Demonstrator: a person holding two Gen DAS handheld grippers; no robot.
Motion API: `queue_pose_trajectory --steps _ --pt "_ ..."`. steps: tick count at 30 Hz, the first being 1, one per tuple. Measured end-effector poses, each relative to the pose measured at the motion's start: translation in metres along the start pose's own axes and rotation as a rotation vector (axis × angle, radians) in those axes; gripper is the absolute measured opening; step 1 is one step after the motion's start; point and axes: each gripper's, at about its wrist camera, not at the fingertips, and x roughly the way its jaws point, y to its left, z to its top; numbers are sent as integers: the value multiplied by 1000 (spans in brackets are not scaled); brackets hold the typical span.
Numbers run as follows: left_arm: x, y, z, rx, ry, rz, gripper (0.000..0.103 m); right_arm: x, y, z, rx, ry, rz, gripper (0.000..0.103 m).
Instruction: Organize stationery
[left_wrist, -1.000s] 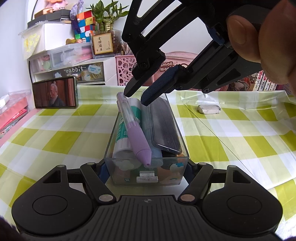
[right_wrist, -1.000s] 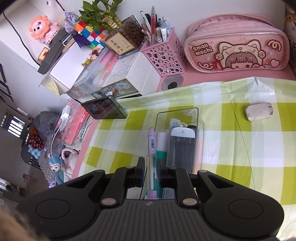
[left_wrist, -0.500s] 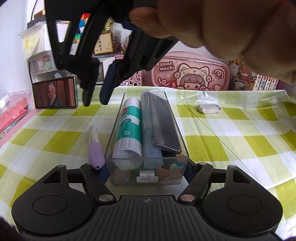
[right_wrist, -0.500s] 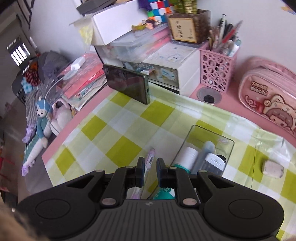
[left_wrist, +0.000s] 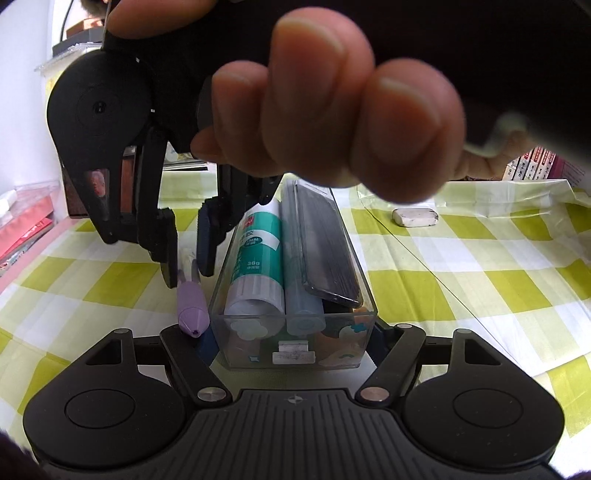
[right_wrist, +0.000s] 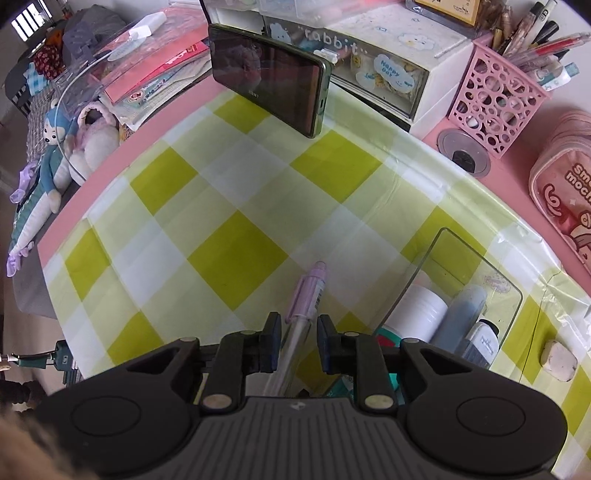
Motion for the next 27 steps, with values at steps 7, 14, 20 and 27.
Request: queue_pose_trajectory --steps 7,14,20,27 --pt "-1 2 0 -2 2 -7 72 -48 -29 -14 167 -185 78 30" --pt "-1 2 0 -1 2 -6 72 -72 -53 -31 275 -285 121 30" --pt "-1 2 0 0 2 -6 72 -78 -70 -38 317 -311 134 30" --pt "-1 2 0 1 2 -6 72 -70 -83 -41 335 -296 123 30"
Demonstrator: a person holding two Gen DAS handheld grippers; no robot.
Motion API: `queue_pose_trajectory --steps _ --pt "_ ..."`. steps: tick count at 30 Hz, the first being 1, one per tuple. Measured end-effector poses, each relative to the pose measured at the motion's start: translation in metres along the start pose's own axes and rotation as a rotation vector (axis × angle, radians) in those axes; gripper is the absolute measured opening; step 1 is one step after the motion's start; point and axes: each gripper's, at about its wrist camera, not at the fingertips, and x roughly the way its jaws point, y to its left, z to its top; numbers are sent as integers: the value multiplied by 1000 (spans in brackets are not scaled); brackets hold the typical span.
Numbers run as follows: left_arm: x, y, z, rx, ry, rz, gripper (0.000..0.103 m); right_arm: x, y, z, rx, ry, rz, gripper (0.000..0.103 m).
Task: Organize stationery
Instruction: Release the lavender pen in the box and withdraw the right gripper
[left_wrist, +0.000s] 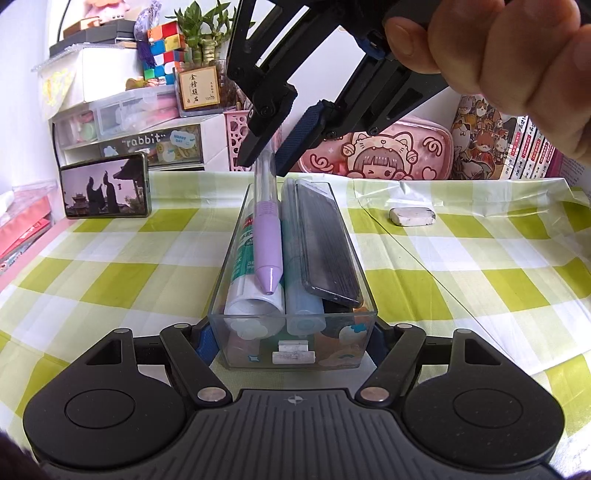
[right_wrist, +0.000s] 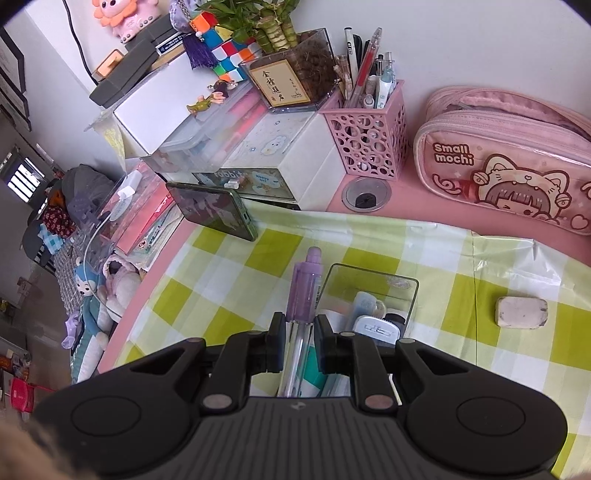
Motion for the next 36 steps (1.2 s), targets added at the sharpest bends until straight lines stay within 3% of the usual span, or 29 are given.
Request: queue_pose_trajectory --steps 11,19,25,29,31,36 --pt "0 0 0 1 0 0 72 2 10 -11 -91 -10 -103 31" --pt "0 0 0 2 0 1 72 -2 10 -15 -114 -18 -98 31" --pt "0 0 0 2 0 1 72 -17 6 -18 -105 -75 -64 31" --pt "0 0 0 2 0 1 72 -38 -11 -17 -62 -137 -60 32" --pt "0 0 0 2 0 1 72 -47 -25 -18 -26 -166 -74 38" --pt "0 0 0 2 0 1 72 -65 -72 -32 64 -237 -174 43"
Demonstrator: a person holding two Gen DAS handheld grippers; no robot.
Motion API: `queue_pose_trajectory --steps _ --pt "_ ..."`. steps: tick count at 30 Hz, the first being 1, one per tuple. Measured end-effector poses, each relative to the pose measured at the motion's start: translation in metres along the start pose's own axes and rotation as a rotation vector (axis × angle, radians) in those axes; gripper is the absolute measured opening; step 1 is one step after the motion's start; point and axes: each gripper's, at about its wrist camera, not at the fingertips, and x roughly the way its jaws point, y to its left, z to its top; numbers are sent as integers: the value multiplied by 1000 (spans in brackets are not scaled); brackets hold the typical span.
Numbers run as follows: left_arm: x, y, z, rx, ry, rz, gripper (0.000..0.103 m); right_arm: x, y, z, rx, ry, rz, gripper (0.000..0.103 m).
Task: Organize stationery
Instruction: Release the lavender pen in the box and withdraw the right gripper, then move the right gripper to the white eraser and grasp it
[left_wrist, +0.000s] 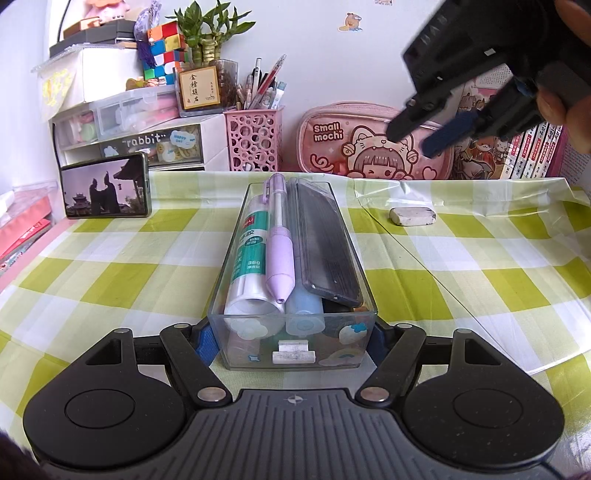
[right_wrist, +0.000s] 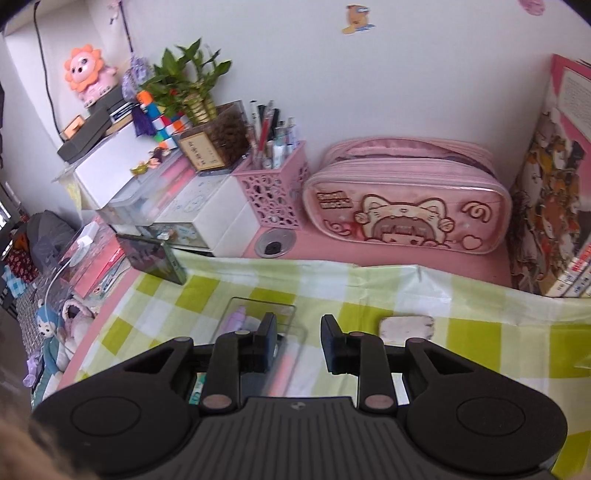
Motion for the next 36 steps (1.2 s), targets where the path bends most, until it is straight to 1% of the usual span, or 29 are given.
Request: queue_pose_trajectory --steps 2,3,4,5,8,10,12,14,16,18,23,24,25,26,27,30,34,36 --pt "0 0 0 0 0 0 72 -1 -17 -8 11 -35 -54 50" --pt "0 0 0 1 0 0 72 1 -25 -12 15 -44 -87 55" --pt "0 0 0 0 0 0 72 6 -34 -17 29 -39 -115 58" --pt "0 0 0 0 0 0 72 11 -42 -21 39 -26 -122 58" --pt "0 0 0 1 0 0 72 26 -59 -31 39 4 -109 60" --pt "0 0 0 2 0 1 72 33 -66 -33 41 14 -113 64" --pt "0 1 0 3 0 2 72 39 -74 -34 79 16 -112 66" --pt "0 1 0 3 0 3 73 44 -80 -33 132 7 -85 68" --pt "0 1 0 5 0 3 73 49 -79 -33 149 -4 -56 75" --pt "0 1 0 5 0 3 73 56 -71 -30 122 -17 -71 78" --pt "0 0 0 6 0 4 73 68 -58 -26 79 -32 -86 78" --pt "0 0 0 6 0 4 73 70 -54 -26 56 -32 -107 78" --pt "0 0 0 6 0 4 73 71 -51 -26 37 -31 -124 73" --pt "0 0 0 6 0 4 73 72 -48 -26 24 -30 -138 67" --pt "0 1 0 6 0 4 73 72 -46 -26 18 -29 -152 59" --pt "0 0 0 6 0 4 73 70 -49 -25 47 -32 -128 43" --pt "0 0 0 6 0 4 73 68 -48 -26 40 -33 -126 41" --pt "0 0 0 6 0 4 73 65 -51 -24 58 -42 -103 41"
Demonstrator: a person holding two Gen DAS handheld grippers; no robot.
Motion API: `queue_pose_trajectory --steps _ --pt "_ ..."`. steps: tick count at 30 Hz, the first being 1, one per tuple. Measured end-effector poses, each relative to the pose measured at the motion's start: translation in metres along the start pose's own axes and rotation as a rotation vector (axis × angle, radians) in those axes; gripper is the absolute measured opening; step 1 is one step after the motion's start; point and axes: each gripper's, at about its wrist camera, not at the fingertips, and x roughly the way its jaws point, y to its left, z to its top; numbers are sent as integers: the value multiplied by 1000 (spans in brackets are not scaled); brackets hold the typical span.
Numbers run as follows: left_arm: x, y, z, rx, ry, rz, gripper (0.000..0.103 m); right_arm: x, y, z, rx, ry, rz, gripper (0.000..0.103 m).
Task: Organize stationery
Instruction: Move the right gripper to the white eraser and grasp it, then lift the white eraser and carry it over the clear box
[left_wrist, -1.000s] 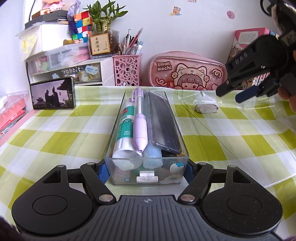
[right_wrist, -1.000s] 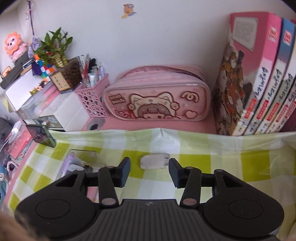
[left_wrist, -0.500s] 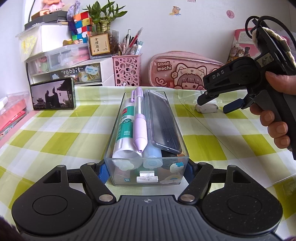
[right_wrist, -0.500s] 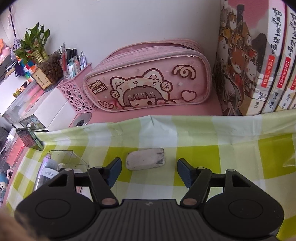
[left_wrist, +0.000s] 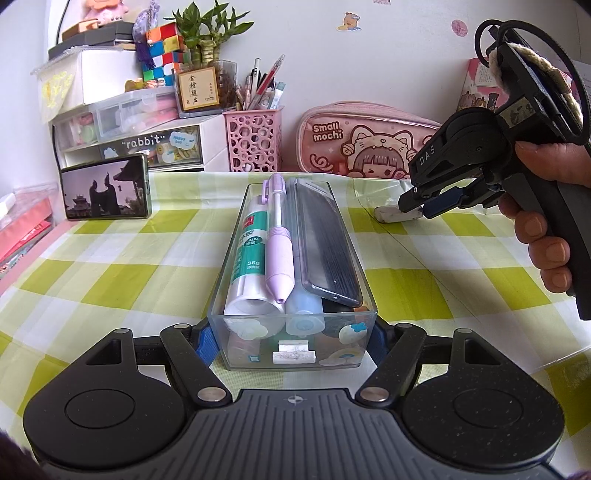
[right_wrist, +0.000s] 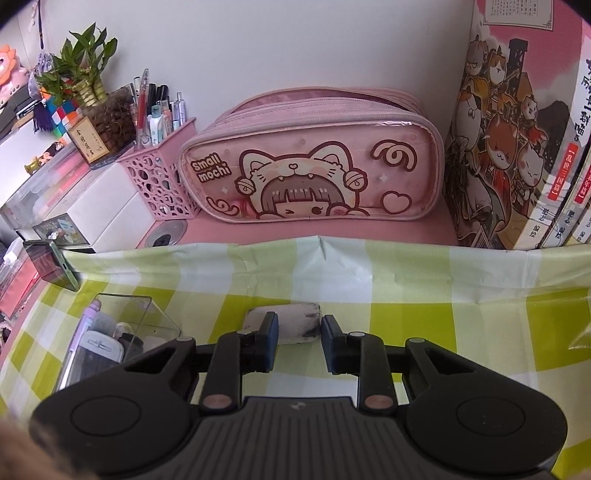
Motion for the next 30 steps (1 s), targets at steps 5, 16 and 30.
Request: queue_pose_trajectory --steps 5,16,30 --pt "0 0 0 0 0 0 73 6 3 5 -2 12 -10 48" --pt "0 0 0 0 0 0 73 9 10 -2 -21 27 24 47" --pt "0 0 0 1 0 1 73 -14 25 -1 13 -23 96 20"
